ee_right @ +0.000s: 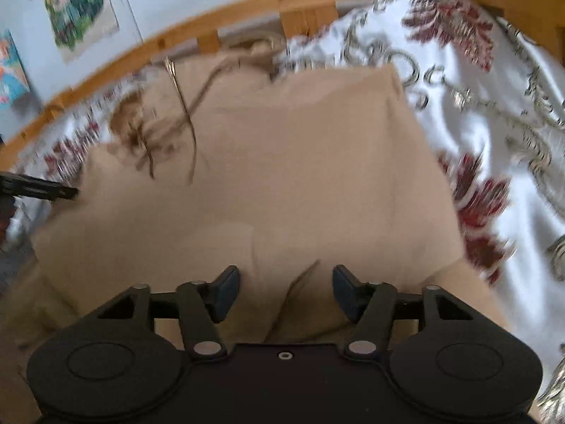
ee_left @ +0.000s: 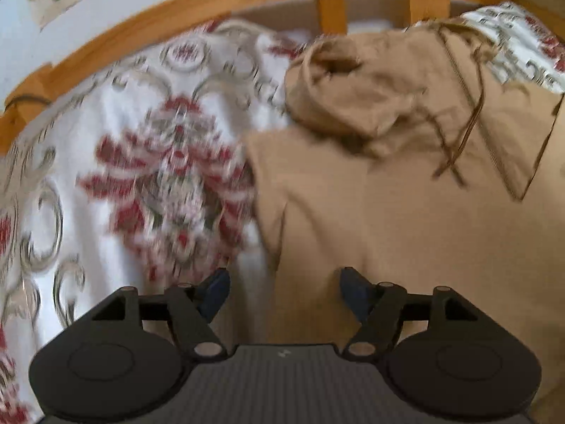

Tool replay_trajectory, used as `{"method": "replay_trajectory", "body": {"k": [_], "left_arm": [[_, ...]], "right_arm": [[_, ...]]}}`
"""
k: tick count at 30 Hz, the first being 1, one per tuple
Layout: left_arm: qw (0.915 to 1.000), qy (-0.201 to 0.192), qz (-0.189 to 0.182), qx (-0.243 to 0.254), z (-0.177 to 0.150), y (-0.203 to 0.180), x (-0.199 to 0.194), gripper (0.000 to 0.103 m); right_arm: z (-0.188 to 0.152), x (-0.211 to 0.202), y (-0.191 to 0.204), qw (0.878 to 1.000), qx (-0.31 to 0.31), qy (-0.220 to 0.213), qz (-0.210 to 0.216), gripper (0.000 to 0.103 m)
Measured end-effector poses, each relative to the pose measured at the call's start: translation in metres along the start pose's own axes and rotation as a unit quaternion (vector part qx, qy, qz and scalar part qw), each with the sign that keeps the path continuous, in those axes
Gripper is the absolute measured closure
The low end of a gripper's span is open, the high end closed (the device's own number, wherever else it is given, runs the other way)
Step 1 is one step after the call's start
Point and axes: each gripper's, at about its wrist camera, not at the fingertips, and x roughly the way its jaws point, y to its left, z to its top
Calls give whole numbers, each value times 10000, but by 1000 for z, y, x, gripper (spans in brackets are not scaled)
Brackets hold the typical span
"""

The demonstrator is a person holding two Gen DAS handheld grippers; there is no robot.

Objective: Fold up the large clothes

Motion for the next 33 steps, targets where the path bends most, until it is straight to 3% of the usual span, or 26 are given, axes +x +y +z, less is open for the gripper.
{"method": "replay_trajectory", "body": {"k": [1, 2, 5, 9, 10, 11, 12, 14, 18, 20, 21, 23, 25, 29, 31, 32, 33], "left_arm": [[10000, 69, -2, -42, -5, 2, 3, 29], [9999, 102, -3, -68, -9, 4, 3, 29], [9997, 37, -188, -169, -18, 9, -1, 29], [9962, -252, -696, -466, -38, 14, -13, 26], [9959, -198, -740, -487, -45, 13, -12, 34], [9953, -174, -811, -499, -54, 10, -11, 50], [9945, -197, -893, -517, -62, 8, -11, 57], [9943, -247, -867, -567, -75, 3, -12, 58], [9935, -221, -886, -680, -77, 5, -22, 51], [9919, -347, -932, -788, -71, 11, -28, 36], [9919, -452, -865, -814, -70, 13, -31, 34], [9925, -467, -724, -869, -70, 15, -29, 33], [9947, -235, -514, -863, -74, 15, -18, 32], [9946, -117, -541, -877, -70, 10, -15, 29], [9908, -344, -814, -1024, -57, 12, -24, 25], [9893, -520, -874, -1047, -49, 13, -29, 17], [9884, -709, -884, -1015, -37, 14, -33, 14]], "right_arm": [[-1, 0, 7, 9998, -203, -28, -83, 96], [-1, 0, 14, 9994, -331, -53, -109, 99], [6, -8, 25, 9950, -757, -328, -557, 101], [22, -19, 23, 9799, -1087, -714, -1511, 101], [23, -18, 18, 9779, -1082, -714, -1641, 101], [23, -13, 12, 9783, -1033, -639, -1676, 101], [19, -5, 7, 9793, -989, -535, -1680, 101], [7, 12, 4, 9782, -1051, -321, -1761, 101], [0, 17, 19, 9630, -1681, -412, -2064, 99], [5, 13, 16, 9655, -1524, -468, -2059, 97], [6, 12, 16, 9664, -1470, -498, -2049, 95], [8, 12, 16, 9663, -1449, -516, -2062, 93], [6, 15, 15, 9667, -1454, -419, -2065, 92], [6, 17, 14, 9677, -1476, -387, -2005, 90], [14, 10, 9, 9720, -1326, -515, -1868, 78], [20, 6, 6, 9747, -1231, -584, -1774, 73], [27, 2, 3, 9774, -1104, -679, -1669, 62]]}}
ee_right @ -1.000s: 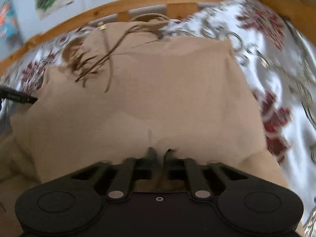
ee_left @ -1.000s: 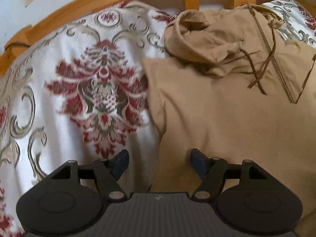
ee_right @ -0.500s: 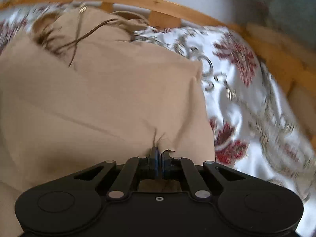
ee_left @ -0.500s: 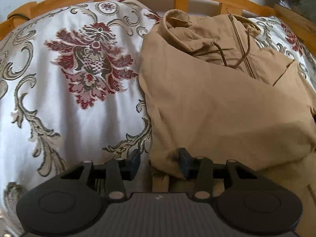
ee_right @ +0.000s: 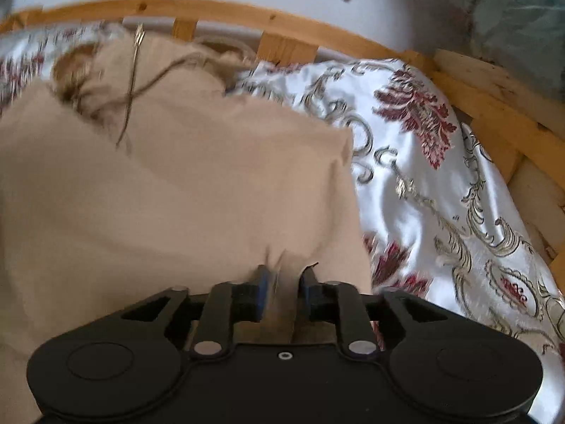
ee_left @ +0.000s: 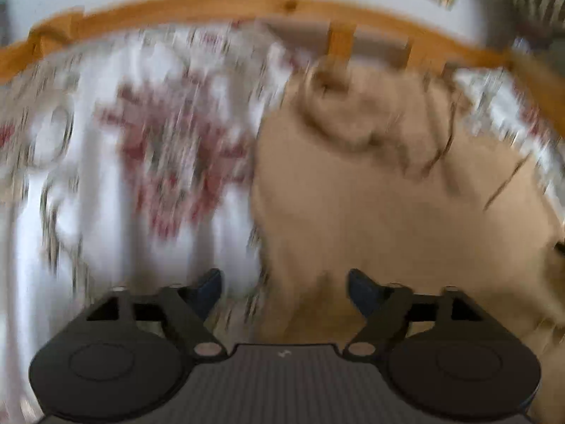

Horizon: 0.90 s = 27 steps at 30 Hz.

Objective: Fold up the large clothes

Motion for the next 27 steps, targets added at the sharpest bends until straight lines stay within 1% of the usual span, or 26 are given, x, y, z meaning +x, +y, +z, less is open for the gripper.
{"method": "replay_trajectory", "body": {"k": [1, 4, 6, 7, 9, 10, 12, 13, 14, 15, 17, 19, 21, 22, 23, 24, 25, 26, 27], "left_arm": [[9999, -135, 19, 68, 12, -3, 1, 10], [9976, -460, 239, 450, 53, -14, 18, 10], [9927, -686, 598, 794, 79, -28, 41, 10], [9901, -725, 805, 895, 91, -36, 54, 11], [9852, -805, 1201, 922, 110, -48, 79, 22], [9853, -790, 1283, 810, 119, -53, 91, 26], [9879, -664, 1215, 698, 125, -57, 106, 28], [9877, -653, 1197, 768, 127, -61, 112, 34], [9856, -673, 1260, 906, 125, -64, 115, 43], [9824, -687, 1356, 1090, 124, -67, 119, 48], [9769, -714, 1524, 1317, 125, -69, 129, 69], [9770, -691, 1585, 1251, 126, -63, 131, 77], [9799, -696, 1507, 1107, 129, -57, 129, 81], [9802, -706, 1501, 1078, 130, -55, 130, 93], [9790, -744, 1566, 1068, 131, -54, 129, 100], [9762, -883, 1704, 1011, 131, -53, 127, 100], [9740, -1088, 1787, 874, 131, -51, 121, 100], [9730, -1294, 1781, 691, 131, -48, 116, 101], [9718, -1521, 1747, 436, 130, -43, 108, 101]], "right_arm": [[5, -1, -5, 9999, 137, -61, 67, 51], [19, -3, -21, 9975, 580, -266, 296, 37], [26, -1, -29, 9951, 808, -364, 444, 36], [32, 3, -34, 9937, 916, -357, 542, 33], [49, 13, -39, 9921, 968, -310, 742, 33], [60, 19, -40, 9914, 925, -300, 876, 33], [89, 37, -41, 9891, 765, -340, 1208, 33], [102, 46, -41, 9879, 717, -386, 1317, 33], [118, 58, -40, 9868, 674, -422, 1412, 33], [132, 69, -38, 9863, 621, -470, 1453, 33], [160, 93, -30, 9877, 395, -631, 1375, 34], [188, 120, -22, 9882, 303, -628, 1367, 37], [211, 140, -12, 9873, 213, -633, 1444, 37], [220, 148, -5, 9877, 72, -618, 1436, 37], [228, 157, 4, 9882, -91, -574, 1417, 37], [235, 166, 12, 9879, -247, -472, 1459, 37], [238, 175, 18, 9874, -386, -318, 1505, 40], [239, 184, 27, 9881, -556, -129, 1431, 47], [238, 188, 34, 9888, -677, -36, 1332, 74]]}}
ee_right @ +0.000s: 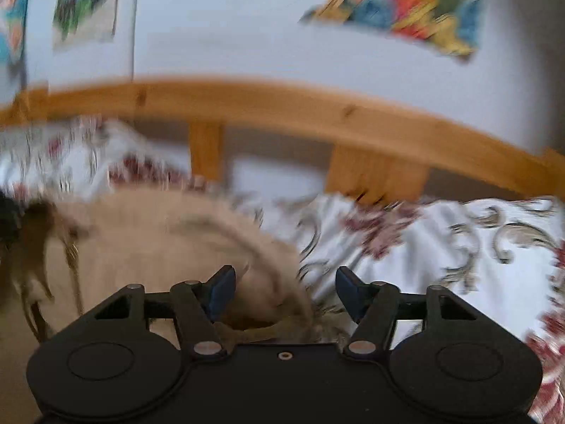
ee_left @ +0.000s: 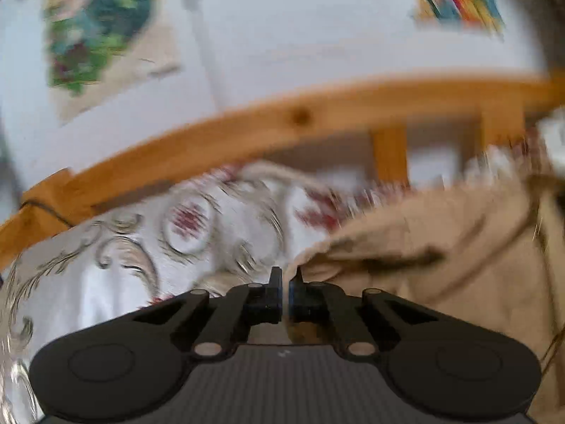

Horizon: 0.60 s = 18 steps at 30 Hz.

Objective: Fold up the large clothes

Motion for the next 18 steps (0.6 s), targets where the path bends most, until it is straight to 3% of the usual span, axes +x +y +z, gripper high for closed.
{"method": "replay_trajectory", "body": {"k": [1, 2, 3, 4, 7, 9, 11, 14, 18], "left_arm": [[9996, -136, 11, -245, 1, 6, -6, 101], [9981, -347, 6, -507, 1, 13, -14, 101], [9962, -530, -43, -690, 1, 19, -22, 101], [9949, -618, -130, -792, 0, 23, -28, 100], [9914, -1015, -252, -787, -6, 26, -48, 101], [9890, -1283, -244, -688, -11, 23, -62, 101], [9872, -1264, -425, -872, -15, 27, -74, 100], [9857, -1610, -412, -282, -35, 20, -102, 100], [9850, -1594, -635, 165, -65, 14, -129, 98]], "right_arm": [[0, -1, 4, 9998, 16, -63, -165, 90], [-1, -8, 4, 9988, 188, -312, -323, 91], [-4, -20, 2, 9963, 412, -621, -435, 100], [-6, -32, -2, 9920, 646, -917, -574, 100], [-16, -71, -19, 9757, 1391, -1630, -458, 99], [-27, -90, -21, 9681, 1527, -1930, -466, 99], [-47, -112, -27, 9587, 1858, -2127, -336, 99], [-71, -135, -20, 9586, 1688, -2274, -295, 99], [-105, -163, -8, 9618, 1409, -2309, -426, 99]]}}
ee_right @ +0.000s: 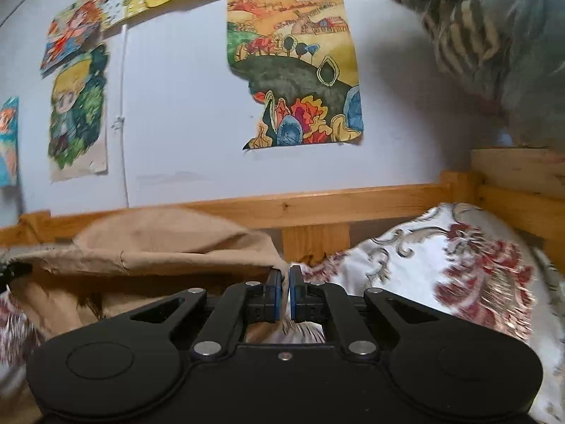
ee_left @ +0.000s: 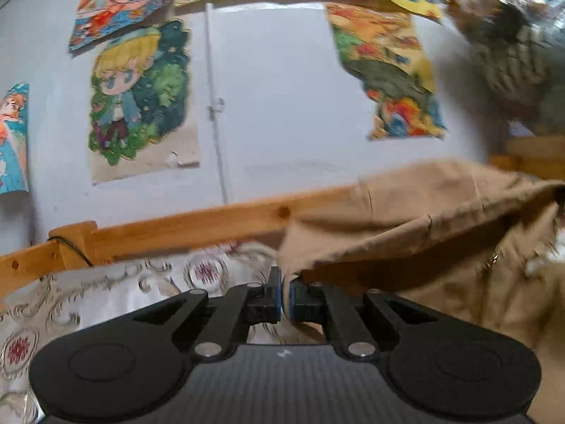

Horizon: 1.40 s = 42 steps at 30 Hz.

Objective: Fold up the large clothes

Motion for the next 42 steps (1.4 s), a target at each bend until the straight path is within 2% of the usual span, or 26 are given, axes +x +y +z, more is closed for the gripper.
{"method": "replay_trajectory", "body": {"k": [3, 4, 5, 7, 8, 12, 15, 17, 18, 19, 22, 23, 24, 25, 26, 28, 30, 32, 34, 37, 39, 42], "left_arm": [[9978, 478, -255, 372, -22, -8, -14, 86], [9952, 766, -402, 467, -29, -9, -16, 76], [9919, 1049, -549, 460, -34, -7, -19, 54], [9801, 1659, -1048, 284, -41, -1, -23, 35], [9733, 1877, -1315, 124, -43, 3, -28, 29], [9462, 2364, -2128, -590, -47, 13, -54, 28], [9158, 2488, -2815, -1419, -44, 20, -64, 28], [8913, 2537, -3205, -1963, -43, 18, -58, 28], [8870, 2562, -3252, -2045, -44, 13, -52, 28], [8887, 2607, -3220, -1965, -44, 5, -46, 28], [9080, 2480, -3096, -1353, -42, -22, -34, 32], [9085, 2447, -3107, -1347, -40, -27, -31, 32], [9054, 2428, -3193, -1392, -39, -31, -31, 32], [9041, 2443, -3232, -1359, -38, -36, -29, 33], [9062, 2480, -3200, -1222, -39, -42, -29, 33], [9113, 2556, -3078, -971, -43, -51, -25, 34], [9102, 2630, -3044, -989, -48, -51, -26, 34], [9069, 2680, -3054, -1114, -49, -46, -25, 34], [9071, 2622, -3085, -1151, -46, -41, -24, 34], [9093, 2469, -3178, -1059, -33, -38, -24, 34], [9124, 2307, -3260, -897, -22, -39, -26, 34], [9145, 2051, -3391, -819, -2, -39, -24, 34]], "right_arm": [[-21, -22, 5, 9994, -318, 71, -103, 99], [-28, -27, 6, 9991, -393, 123, -140, 99], [-34, -28, 6, 9988, -420, 194, -170, 99], [-44, -29, 3, 9984, -356, 351, -251, 99], [-47, -29, 2, 9984, -298, 401, -280, 99], [-56, -25, -4, 9975, -107, 622, -321, 98], [-63, -27, -4, 9967, -150, 739, -315, 95], [-65, -28, -5, 9964, -170, 777, -302, 95], [-65, -29, -6, 9962, -173, 793, -301, 95], [-65, -29, -6, 9962, -162, 804, -302, 95], [-62, -30, -6, 9960, -132, 828, -301, 93], [-61, -31, -6, 9957, -154, 864, -301, 91], [-59, -30, -6, 9950, -172, 934, -306, 87], [-59, -31, -7, 9940, -189, 1031, -313, 80], [-58, -32, -7, 9927, -209, 1141, -331, 74], [-58, -39, -12, 9893, -161, 1404, -355, 53], [-59, -52, -18, 9862, 34, 1623, -317, 40], [-61, -72, -25, 9837, 343, 1761, -89, 36], [-63, -91, -28, 9808, 640, 1826, 237, 19], [-64, -113, -27, 9743, 1041, 1810, 849, 19], [-69, -117, -26, 9599, 1537, 1893, 1385, 19], [-82, -106, -22, 9206, 2466, 2158, 2122, 18]]}}
